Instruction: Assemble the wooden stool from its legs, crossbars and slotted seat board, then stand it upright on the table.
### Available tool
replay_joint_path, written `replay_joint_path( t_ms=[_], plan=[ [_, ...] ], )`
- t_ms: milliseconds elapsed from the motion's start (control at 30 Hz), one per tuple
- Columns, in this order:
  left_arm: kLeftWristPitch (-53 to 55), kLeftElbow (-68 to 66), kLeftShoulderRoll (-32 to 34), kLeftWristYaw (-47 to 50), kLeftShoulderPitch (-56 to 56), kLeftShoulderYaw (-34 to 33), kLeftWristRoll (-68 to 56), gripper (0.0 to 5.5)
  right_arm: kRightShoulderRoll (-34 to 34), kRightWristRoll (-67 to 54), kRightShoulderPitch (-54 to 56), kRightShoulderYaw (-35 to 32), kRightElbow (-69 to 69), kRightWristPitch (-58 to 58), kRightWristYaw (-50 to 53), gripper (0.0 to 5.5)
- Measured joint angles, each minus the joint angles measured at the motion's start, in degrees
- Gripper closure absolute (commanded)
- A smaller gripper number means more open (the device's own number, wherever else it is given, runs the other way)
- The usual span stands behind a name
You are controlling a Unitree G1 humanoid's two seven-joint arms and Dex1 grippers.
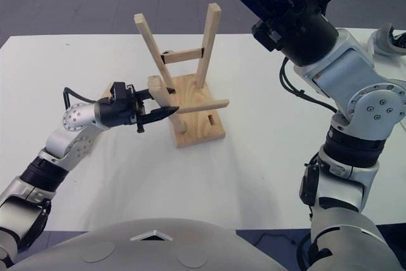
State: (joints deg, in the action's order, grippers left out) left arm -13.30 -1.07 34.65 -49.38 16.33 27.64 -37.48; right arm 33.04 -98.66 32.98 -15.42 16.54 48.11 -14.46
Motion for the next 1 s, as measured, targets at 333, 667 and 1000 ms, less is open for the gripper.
replay_joint_path(
  t_ms=[333, 667, 1000],
  plan=[
    [-6.05, -1.58, -4.33, 9.78, -0.83, 4.68, 5.73, 3.47, -0.01, -0.01, -0.12, -0.03, 0.13, -0.01, 0.07, 1.03],
    [-5.96, -5.17, -5.22, 4.57, 2.79, 4.92, 5.54, 3.47, -0.02, -0.01, -0.81, -0.03, 0.16, -0.08, 0.31, 1.03],
    [-5.01, -8.94, -3.84, -2.08, 6.96, 5.74, 1.92, 3.47, -1.16, 0.01, -2.24, -0.02, 0.50, -1.74, 0.44, 1.03]
  ],
)
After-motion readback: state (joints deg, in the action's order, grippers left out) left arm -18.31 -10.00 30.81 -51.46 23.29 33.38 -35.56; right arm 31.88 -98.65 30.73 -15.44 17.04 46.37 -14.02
